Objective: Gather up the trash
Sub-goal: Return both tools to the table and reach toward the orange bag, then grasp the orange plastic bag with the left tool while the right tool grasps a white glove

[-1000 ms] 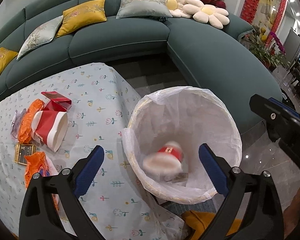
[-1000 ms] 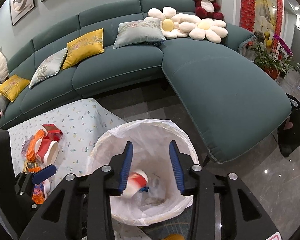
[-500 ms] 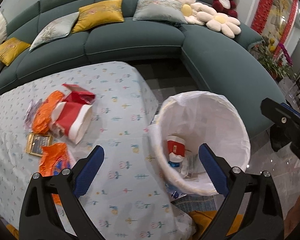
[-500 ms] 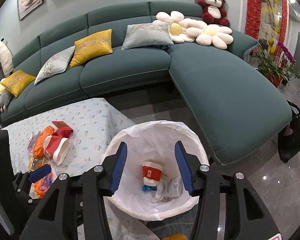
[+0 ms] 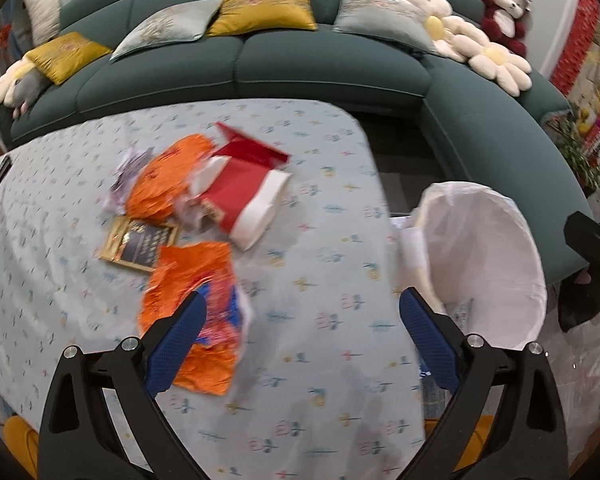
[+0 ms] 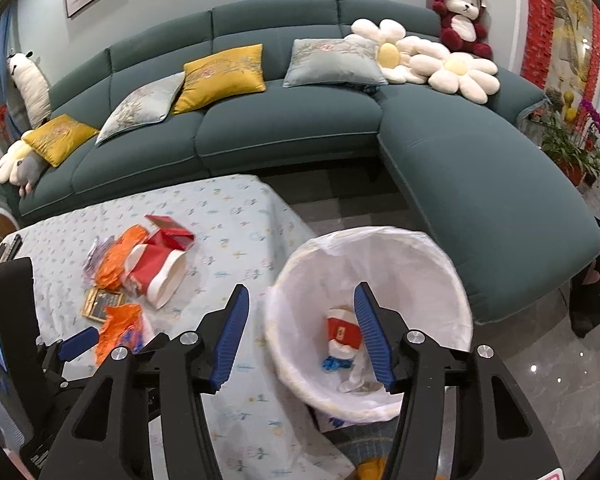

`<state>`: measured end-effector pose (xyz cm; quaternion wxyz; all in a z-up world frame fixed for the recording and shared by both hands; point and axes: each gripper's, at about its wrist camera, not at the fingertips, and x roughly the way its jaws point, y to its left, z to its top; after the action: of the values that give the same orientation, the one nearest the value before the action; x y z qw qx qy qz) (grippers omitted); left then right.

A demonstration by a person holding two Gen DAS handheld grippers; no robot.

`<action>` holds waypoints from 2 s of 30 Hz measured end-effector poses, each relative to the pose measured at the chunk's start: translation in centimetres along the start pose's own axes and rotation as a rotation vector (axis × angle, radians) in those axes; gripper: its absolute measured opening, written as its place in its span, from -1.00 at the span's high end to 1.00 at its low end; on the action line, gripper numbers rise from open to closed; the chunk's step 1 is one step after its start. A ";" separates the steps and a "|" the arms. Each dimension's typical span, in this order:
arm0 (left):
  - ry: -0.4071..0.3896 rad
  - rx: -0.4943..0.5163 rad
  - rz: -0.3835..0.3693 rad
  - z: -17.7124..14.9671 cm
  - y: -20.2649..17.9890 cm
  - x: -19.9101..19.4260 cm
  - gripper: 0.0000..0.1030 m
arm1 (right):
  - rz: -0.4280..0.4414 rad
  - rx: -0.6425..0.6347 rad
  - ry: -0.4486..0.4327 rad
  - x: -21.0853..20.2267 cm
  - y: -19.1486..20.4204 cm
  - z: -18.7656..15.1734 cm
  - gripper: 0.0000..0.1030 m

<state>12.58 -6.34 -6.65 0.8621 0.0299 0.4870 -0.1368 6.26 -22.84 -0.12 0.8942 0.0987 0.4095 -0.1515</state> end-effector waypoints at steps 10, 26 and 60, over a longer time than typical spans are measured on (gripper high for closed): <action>0.068 -0.063 0.041 -1.6 4.3 2.2 -0.81 | 0.040 -0.047 0.060 1.9 3.7 -1.9 -0.04; 0.140 -0.105 0.003 -2.1 7.6 6.1 0.11 | 0.069 -0.072 0.160 6.0 6.1 -3.8 -0.04; 0.108 -0.257 -0.056 -2.3 17.8 2.9 0.85 | 0.185 -0.237 0.343 12.7 19.2 -7.6 -0.01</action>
<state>16.82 10.60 -11.80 0.8271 -0.0869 0.5470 -0.0955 15.60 -5.03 -13.70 0.8270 0.0542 0.5595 -0.0008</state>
